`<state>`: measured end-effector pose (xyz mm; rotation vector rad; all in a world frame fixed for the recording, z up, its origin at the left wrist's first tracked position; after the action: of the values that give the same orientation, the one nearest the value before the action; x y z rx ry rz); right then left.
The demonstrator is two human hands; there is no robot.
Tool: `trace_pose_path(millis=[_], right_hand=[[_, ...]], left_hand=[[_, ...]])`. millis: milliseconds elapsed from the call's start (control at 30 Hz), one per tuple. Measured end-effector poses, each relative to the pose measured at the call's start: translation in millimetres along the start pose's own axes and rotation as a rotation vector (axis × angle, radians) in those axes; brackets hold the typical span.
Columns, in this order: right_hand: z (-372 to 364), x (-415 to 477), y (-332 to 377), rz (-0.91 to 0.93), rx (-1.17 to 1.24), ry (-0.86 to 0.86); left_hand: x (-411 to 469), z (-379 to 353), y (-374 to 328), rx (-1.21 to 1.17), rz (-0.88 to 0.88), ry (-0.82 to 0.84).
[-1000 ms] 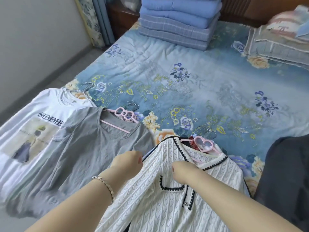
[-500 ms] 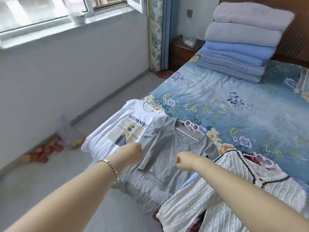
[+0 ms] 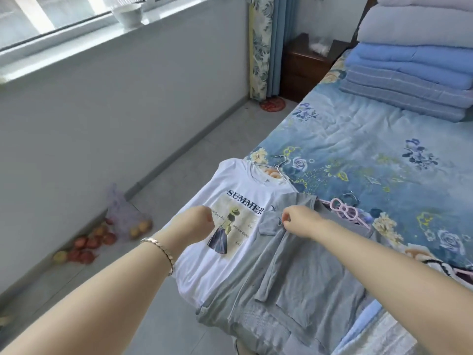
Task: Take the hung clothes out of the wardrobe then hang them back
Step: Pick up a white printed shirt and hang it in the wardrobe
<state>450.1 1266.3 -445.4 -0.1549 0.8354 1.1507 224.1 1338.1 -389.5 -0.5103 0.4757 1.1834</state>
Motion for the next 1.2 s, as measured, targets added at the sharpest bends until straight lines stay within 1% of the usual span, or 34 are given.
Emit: trace_pose_path(millis=[167, 400, 533, 600, 700, 767, 867, 967, 1100, 1167, 1200], right_hand=[[30, 139, -21, -0.126, 0.094, -0.041], [38, 317, -81, -0.304, 0.13, -0.039], [26, 386, -116, -0.389, 0.115, -0.068], [14, 406, -134, -0.471, 0.108, -0.076], [4, 418, -155, -0.596, 0.145, -0.171], [5, 421, -161, -0.633, 0.105, -0.218], [6, 429, -160, -0.609, 0.022, -0.178], [12, 430, -148, -0.542, -0.051, -0.127], [26, 411, -113, -0.287, -0.313, -0.144], [32, 397, -105, -0.245, -0.335, -0.179], [38, 389, -102, -0.249, -0.29, -0.208]], left_hand=[[142, 14, 6, -0.176, 0.024, 0.025], [327, -7, -6, -0.159, 0.047, 0.097], [396, -34, -14, -0.148, 0.016, 0.107], [420, -49, -14, -0.15, 0.011, 0.12], [441, -65, -13, -0.197, 0.003, 0.139], [445, -71, -9, -0.207, 0.003, 0.142], [443, -77, 1, -0.192, 0.017, 0.162], [432, -74, 16, -0.183, 0.043, 0.173], [408, -60, 31, -0.153, 0.04, 0.154], [395, -52, 40, -0.158, 0.051, 0.138], [387, -49, 45, -0.167, 0.057, 0.132]])
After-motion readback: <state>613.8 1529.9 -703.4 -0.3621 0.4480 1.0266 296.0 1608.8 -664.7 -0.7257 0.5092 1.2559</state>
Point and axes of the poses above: each hand's wrist, its own x-axis towards the middle knuckle, its own z-axis out of the back of the hand, y = z × x, the point moved 8 cm from there along x, towards the middle knuckle, and after that the axes turned 8 degrees about y, right-handed, at the moved point
